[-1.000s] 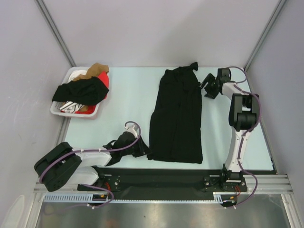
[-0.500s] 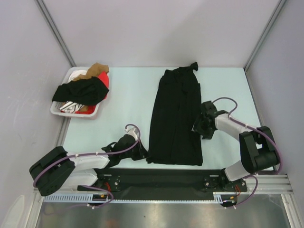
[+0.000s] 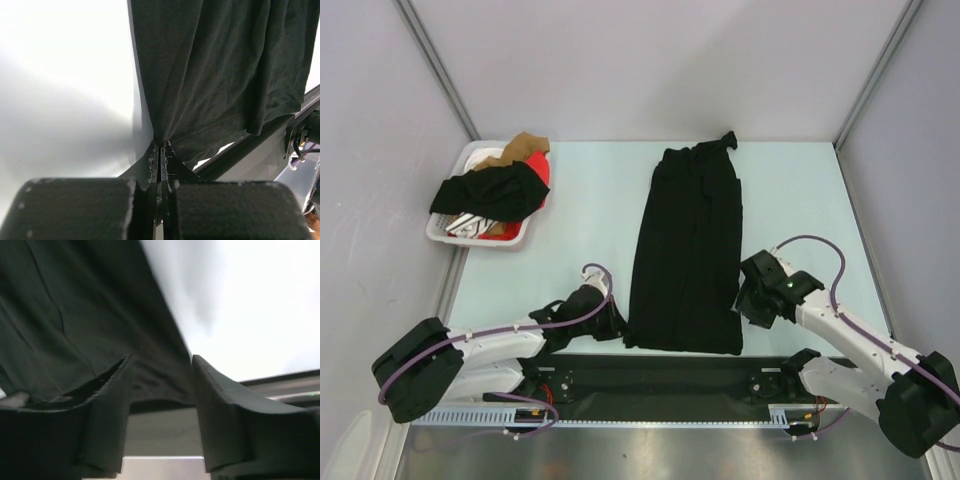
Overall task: Fold and stack the tank tops
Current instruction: Fold the tank top
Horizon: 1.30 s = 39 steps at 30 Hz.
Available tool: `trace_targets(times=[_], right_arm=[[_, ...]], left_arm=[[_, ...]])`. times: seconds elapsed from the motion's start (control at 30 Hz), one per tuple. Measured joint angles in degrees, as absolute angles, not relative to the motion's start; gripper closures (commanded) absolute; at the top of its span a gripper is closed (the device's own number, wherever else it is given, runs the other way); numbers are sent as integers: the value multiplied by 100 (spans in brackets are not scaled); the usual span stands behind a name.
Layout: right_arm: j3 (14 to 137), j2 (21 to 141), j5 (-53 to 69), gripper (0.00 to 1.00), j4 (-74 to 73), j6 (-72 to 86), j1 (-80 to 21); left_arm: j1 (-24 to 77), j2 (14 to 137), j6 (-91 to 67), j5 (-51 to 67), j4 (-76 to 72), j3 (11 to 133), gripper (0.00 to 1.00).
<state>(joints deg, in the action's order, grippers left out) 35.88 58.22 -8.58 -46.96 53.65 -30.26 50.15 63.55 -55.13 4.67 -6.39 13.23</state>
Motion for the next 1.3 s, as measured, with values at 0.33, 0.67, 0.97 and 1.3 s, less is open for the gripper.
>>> trace_targets(times=[0.33, 0.67, 0.97, 1.3], right_arm=[[3282, 5719, -812, 46, -5247, 6294, -4237], [2832, 5835, -766, 65, -5116, 6923, -4810], [2829, 5902, -880, 100, -5028, 7325, -5172], [2829, 5800, -926, 98, -5360, 7419, -5269]], left_arm=[[5041, 6388, -5457, 458, -604, 1354, 74], [5100, 5793, -5509, 454, -325, 1208, 43], [5225, 5349, -5564, 386, 185, 1192, 37], [5443, 5435, -5760, 344, 246, 1181, 48]])
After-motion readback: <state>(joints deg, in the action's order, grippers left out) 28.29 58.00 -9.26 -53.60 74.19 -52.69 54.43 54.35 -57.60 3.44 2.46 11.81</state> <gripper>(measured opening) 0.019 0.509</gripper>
